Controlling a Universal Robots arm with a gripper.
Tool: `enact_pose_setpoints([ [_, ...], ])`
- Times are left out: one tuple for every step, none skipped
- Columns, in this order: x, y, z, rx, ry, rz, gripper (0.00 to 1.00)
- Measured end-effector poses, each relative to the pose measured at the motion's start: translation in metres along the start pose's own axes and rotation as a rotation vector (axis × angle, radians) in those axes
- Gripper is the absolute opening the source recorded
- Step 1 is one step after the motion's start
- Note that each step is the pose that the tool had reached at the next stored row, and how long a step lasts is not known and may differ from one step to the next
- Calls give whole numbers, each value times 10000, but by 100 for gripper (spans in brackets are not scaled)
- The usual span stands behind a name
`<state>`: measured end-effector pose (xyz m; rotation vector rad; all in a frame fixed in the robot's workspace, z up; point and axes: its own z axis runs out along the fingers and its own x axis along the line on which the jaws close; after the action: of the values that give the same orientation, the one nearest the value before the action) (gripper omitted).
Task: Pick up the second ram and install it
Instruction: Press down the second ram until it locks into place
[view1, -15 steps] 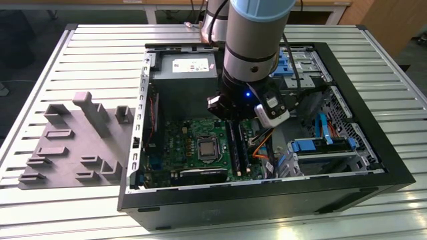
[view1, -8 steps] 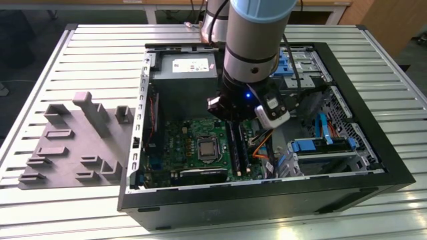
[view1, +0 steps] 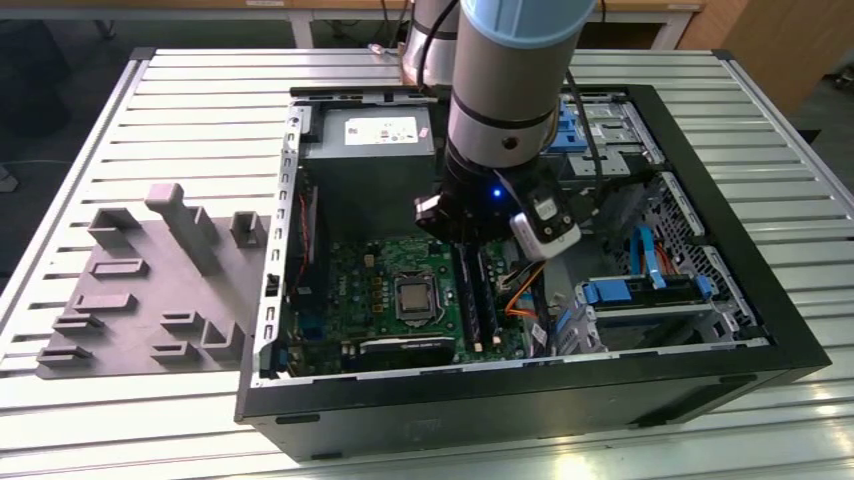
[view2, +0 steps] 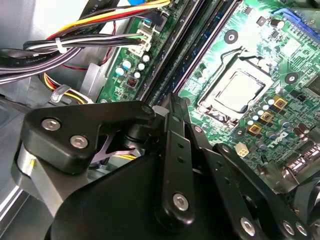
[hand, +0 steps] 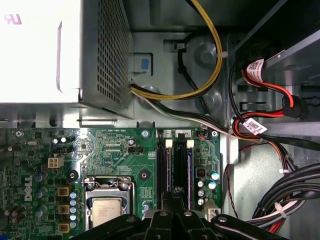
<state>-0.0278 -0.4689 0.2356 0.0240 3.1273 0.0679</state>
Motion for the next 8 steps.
enact_pose_setpoints([
  [0,-3,0,0,0,0,11],
  [0,-5,0,0,0,0,11],
  [0,-6,0,-1,0,1,11],
  [0,-11,0,-1,0,0,11],
  [0,-16,1,0,0,0,11],
  [0,-17,1,0,0,0,11],
  [0,-19,1,1,0,0,11],
  [0,-21,1,0,0,0,11],
])
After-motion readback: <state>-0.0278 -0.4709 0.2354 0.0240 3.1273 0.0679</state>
